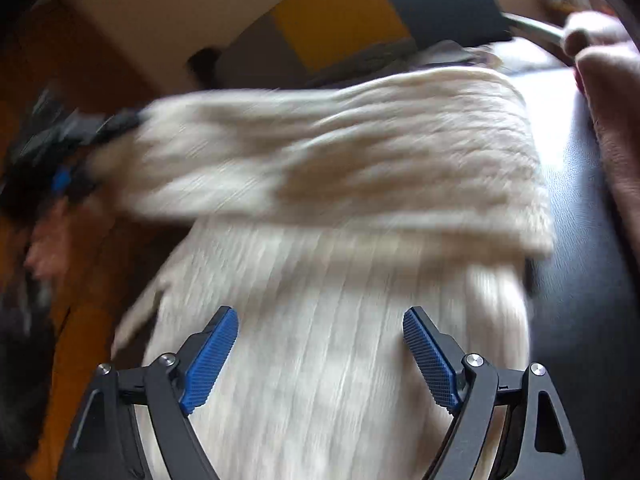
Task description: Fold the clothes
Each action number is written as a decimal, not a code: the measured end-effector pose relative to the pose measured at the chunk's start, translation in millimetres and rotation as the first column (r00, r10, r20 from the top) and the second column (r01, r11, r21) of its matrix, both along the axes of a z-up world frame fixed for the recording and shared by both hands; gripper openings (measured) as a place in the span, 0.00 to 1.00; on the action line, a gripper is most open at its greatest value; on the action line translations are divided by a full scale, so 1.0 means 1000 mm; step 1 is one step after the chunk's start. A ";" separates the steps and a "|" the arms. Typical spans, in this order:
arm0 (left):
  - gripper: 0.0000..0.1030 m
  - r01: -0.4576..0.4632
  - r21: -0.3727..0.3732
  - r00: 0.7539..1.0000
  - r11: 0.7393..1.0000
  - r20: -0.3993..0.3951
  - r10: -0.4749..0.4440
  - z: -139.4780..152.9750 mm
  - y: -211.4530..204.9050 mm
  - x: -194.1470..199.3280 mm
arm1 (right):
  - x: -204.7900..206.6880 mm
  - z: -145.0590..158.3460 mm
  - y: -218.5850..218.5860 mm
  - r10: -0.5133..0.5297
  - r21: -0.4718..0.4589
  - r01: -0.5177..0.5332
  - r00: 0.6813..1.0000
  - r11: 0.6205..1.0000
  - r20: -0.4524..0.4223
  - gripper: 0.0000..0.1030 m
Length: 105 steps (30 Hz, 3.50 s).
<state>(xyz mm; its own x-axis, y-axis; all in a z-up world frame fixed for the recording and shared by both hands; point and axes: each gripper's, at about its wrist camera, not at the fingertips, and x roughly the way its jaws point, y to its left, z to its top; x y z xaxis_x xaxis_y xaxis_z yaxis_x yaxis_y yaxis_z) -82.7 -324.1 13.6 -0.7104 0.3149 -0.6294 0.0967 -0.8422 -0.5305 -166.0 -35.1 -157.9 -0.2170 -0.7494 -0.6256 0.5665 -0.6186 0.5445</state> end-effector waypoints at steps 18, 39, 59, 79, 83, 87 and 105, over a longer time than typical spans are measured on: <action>0.28 -0.310 0.232 0.938 0.922 0.235 0.256 -0.153 -0.124 0.066 | -0.036 -0.026 -0.005 -0.168 -0.035 0.166 0.985 0.986 -0.048 0.98; 0.06 -0.281 0.031 0.940 0.959 0.210 0.268 -0.143 -0.091 0.051 | -0.033 -0.021 -0.023 -0.143 0.049 0.148 0.985 0.988 -0.095 1.00; 0.23 -0.400 0.092 0.903 0.912 0.208 0.375 -0.157 -0.126 0.103 | -0.040 -0.023 0.001 -0.216 -0.088 0.215 0.976 0.973 -0.003 1.00; 0.48 -0.427 0.103 0.899 0.898 0.158 0.409 -0.135 -0.103 0.088 | -0.040 -0.027 -0.008 -0.195 -0.055 0.193 0.980 0.980 -0.037 1.00; 0.53 -0.448 0.098 0.882 0.889 0.214 0.421 -0.149 -0.105 0.086 | -0.040 -0.027 -0.006 -0.198 -0.074 0.196 0.980 0.978 -0.029 1.00; 0.53 -0.460 0.052 0.872 0.886 0.215 0.440 -0.154 -0.101 0.087 | -0.038 -0.025 -0.015 -0.192 -0.014 0.192 0.980 0.981 -0.059 1.00; 0.06 -0.489 -0.061 0.859 0.870 0.140 0.492 -0.145 -0.091 0.073 | -0.041 -0.024 -0.012 -0.188 -0.019 0.188 0.981 0.982 -0.037 1.00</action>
